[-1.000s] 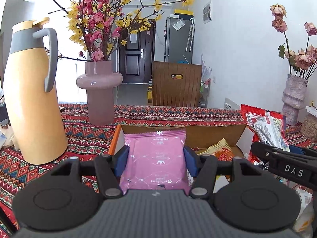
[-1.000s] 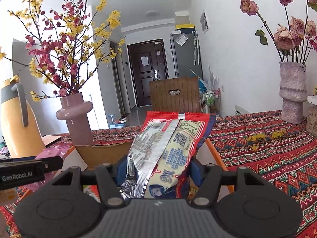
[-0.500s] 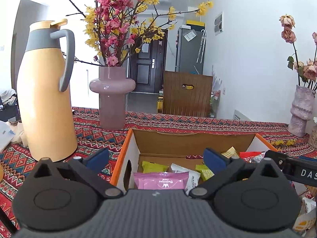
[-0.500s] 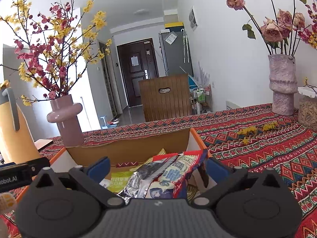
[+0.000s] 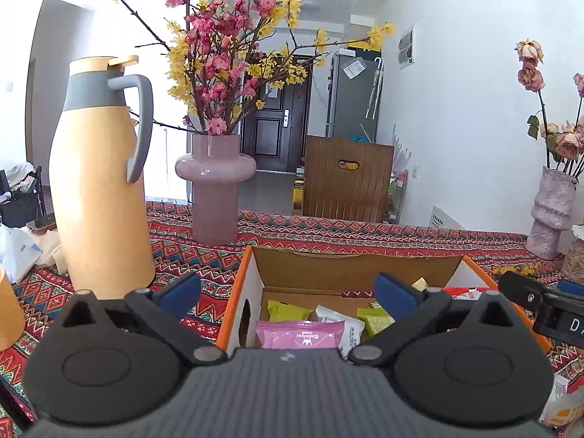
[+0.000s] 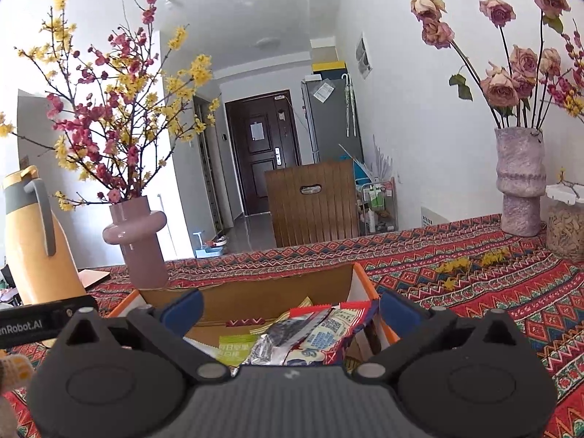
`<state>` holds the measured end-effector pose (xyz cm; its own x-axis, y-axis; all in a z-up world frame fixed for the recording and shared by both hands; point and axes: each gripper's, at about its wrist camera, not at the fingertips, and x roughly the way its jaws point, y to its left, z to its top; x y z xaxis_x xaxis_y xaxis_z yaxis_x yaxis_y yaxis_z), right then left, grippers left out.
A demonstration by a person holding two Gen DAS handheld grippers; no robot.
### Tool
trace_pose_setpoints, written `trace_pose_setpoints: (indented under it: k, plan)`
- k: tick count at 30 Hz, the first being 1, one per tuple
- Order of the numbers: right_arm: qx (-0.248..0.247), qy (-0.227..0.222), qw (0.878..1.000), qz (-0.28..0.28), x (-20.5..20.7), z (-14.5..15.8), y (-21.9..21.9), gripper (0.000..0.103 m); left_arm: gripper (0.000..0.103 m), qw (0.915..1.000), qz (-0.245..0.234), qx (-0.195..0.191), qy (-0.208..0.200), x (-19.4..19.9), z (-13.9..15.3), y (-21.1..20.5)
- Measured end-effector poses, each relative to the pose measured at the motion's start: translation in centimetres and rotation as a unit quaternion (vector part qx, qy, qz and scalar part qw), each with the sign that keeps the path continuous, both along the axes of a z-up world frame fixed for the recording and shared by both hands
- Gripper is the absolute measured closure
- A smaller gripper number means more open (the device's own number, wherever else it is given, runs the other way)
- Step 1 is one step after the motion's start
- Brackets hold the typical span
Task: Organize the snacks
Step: 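Lower the red-and-white bar pack into the box and open the right gripper, then grasp a pink packet from the table with the right gripper while the left gripper moves to the pile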
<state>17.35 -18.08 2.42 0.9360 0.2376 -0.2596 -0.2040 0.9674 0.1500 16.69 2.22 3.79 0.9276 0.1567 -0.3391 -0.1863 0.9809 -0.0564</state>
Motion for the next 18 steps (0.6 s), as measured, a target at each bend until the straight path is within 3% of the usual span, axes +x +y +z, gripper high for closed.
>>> trace_pose_setpoints:
  k: [8, 18]
  plan:
    - [-0.02, 0.013, 1.0, 0.018, -3.9, -0.1, -0.2, 0.0, 0.0, 0.9998, -0.015, 0.008, 0.009, -3.3, 0.0, 0.4]
    - [-0.051, 0.06, 0.996, 0.036, -7.5, -2.7, -0.1, 0.0, 0.0, 0.9981, -0.022, 0.015, 0.056, -6.6, -3.0, 2.3]
